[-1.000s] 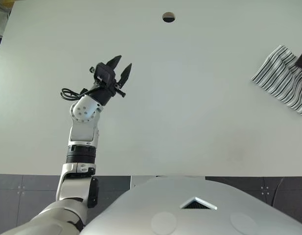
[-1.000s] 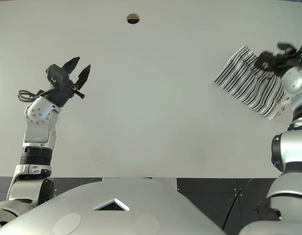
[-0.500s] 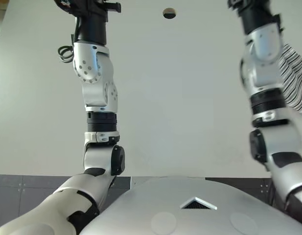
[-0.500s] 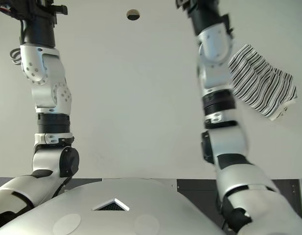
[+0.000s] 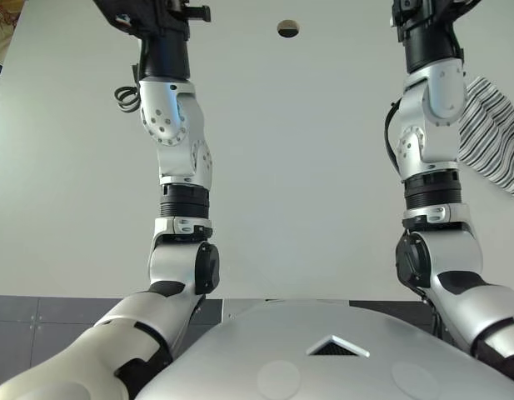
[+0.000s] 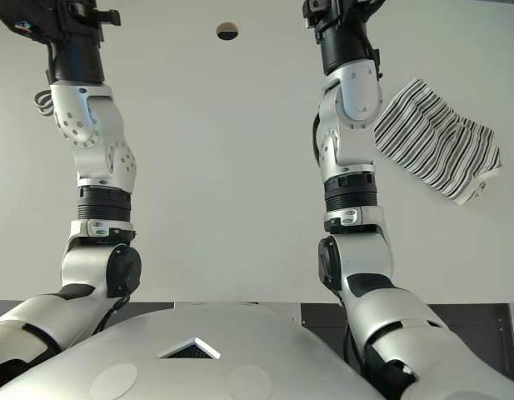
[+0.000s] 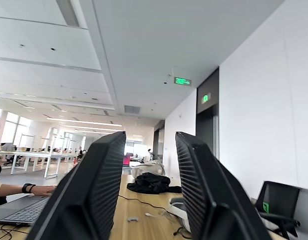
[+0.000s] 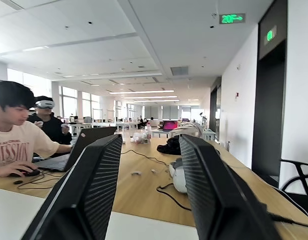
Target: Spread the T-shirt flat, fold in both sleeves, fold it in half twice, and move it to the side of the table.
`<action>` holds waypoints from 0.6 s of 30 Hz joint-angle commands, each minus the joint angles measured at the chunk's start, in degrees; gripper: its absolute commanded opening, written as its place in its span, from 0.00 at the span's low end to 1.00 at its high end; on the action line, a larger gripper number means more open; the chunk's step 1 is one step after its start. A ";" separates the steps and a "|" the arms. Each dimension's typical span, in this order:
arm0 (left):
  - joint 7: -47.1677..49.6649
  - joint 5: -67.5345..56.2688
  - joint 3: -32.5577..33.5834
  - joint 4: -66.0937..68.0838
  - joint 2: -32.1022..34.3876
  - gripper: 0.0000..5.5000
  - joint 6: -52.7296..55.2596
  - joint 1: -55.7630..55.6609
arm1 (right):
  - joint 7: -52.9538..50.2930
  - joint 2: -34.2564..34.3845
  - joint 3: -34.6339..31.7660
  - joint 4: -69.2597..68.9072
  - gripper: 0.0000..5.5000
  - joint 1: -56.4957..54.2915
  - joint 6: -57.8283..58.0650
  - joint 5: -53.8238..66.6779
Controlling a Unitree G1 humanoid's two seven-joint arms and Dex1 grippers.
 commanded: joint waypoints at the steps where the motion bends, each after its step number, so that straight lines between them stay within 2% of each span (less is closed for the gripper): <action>1: 0.11 0.94 0.03 1.37 0.16 0.33 -1.22 -0.68 | 3.87 1.10 -0.48 -4.22 0.39 -0.84 -2.20 2.16; 8: 1.04 4.39 -0.92 2.12 0.26 0.33 -3.59 -1.90 | 9.04 0.48 1.11 -3.92 0.39 1.23 -5.36 -0.08; 18: 1.12 5.10 -1.18 1.64 0.65 0.33 -4.74 -1.52 | 10.39 0.31 1.29 -3.38 0.39 2.48 -7.09 -2.38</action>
